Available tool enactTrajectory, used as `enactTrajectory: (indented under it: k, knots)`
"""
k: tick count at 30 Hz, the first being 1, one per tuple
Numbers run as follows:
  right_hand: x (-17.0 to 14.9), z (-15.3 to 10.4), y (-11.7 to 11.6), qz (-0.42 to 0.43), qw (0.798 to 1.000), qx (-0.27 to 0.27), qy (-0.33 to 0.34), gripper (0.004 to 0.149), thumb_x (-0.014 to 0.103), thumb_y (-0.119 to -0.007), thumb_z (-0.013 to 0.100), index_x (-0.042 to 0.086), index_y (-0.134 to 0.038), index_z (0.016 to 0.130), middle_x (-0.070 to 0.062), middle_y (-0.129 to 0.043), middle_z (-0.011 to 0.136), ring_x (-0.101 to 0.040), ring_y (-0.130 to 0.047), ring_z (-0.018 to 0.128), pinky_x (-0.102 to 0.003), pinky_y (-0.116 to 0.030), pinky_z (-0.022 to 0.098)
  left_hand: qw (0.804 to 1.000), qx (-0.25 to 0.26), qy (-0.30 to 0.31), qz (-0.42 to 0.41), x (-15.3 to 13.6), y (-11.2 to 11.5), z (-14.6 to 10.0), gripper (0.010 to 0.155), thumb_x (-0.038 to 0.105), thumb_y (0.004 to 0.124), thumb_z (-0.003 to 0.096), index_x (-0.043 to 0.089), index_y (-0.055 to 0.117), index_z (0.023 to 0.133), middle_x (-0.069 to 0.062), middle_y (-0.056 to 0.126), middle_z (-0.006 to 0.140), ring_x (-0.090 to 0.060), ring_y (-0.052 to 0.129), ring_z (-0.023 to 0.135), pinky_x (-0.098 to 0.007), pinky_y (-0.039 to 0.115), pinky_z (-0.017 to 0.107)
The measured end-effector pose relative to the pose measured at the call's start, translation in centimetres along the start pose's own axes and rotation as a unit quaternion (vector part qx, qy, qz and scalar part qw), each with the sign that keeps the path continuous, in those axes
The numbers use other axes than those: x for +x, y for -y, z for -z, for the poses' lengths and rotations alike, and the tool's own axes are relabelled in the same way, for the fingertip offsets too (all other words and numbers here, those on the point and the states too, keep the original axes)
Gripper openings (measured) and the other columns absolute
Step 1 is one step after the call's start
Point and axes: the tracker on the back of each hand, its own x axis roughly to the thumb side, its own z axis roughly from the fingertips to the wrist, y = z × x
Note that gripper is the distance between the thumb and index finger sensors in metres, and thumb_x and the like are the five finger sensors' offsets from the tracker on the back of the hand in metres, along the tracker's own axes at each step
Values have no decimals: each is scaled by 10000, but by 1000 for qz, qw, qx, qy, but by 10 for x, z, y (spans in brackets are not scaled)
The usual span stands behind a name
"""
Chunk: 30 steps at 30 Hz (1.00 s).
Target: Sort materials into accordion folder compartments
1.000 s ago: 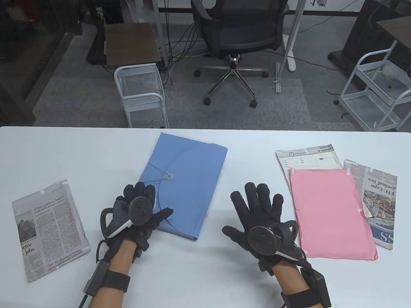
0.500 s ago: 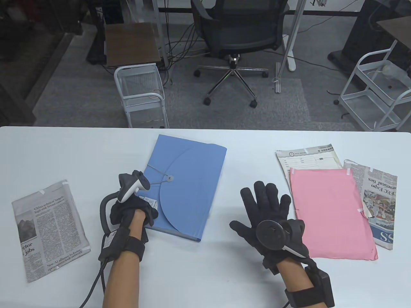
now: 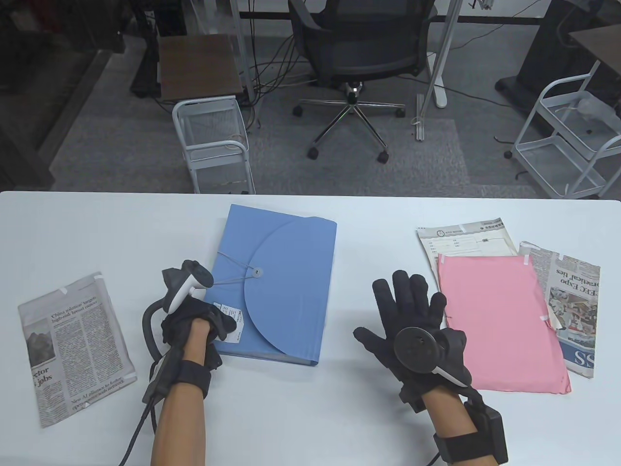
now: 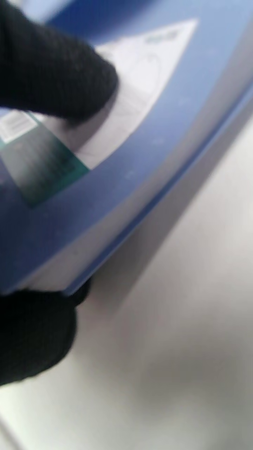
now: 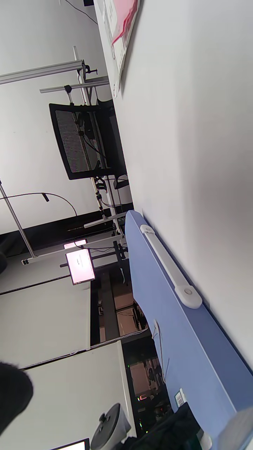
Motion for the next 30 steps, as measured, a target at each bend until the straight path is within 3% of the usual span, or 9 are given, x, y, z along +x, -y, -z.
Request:
enactTrajectory:
  k: [3,7,13,18,22,30]
  knots:
    - [-3,0,5,6,1000,-8,-7,877,727,-575,542,218,-250,1179,-260,-167,1236,-578,-161,1085,-848,-195,647,993,-2,60,-103,-11,-3,-18,427,524,815,573,266,751,907,-27,864,901,-164,1040,565,-333,931,396]
    - [-7,-2,14,14,1000,-23,-16,873,726,-572,544,220,-250,1179,-262,-166,1236,-579,-163,1086,-848,-195,647,948,50,157,-271,-23,0,-45,367,453,766,604,222,763,889,-2,949,765,-153,1095,368,-230,951,186]
    - [-14,-4,34,27,998,-57,-27,869,724,-565,548,218,-249,1180,-263,-169,1237,-580,-164,1086,-848,-195,647,899,60,222,-372,-33,14,-81,366,426,730,620,176,762,885,-24,956,753,-151,1124,313,-194,963,127]
    - [-21,-7,45,40,996,-78,-37,866,721,-564,551,217,-249,1181,-266,-168,1237,-584,-163,1085,-848,-196,647,888,81,267,-366,-27,32,-107,376,407,704,625,142,749,888,-51,945,754,-165,1125,312,-200,969,126]
    - [-22,-9,45,37,996,-76,-39,864,720,-563,552,217,-250,1181,-266,-170,1237,-584,-164,1085,-848,-196,647,876,66,290,-380,-15,53,-117,380,393,690,628,121,741,888,-70,939,754,-174,1129,306,-205,973,124]
    - [-23,-9,45,39,996,-75,-40,865,720,-561,553,216,-246,1182,-268,-167,1236,-585,-165,1085,-849,-199,646,888,25,291,-356,0,84,-120,403,390,653,633,96,720,901,-94,923,771,-205,1140,324,-227,991,139]
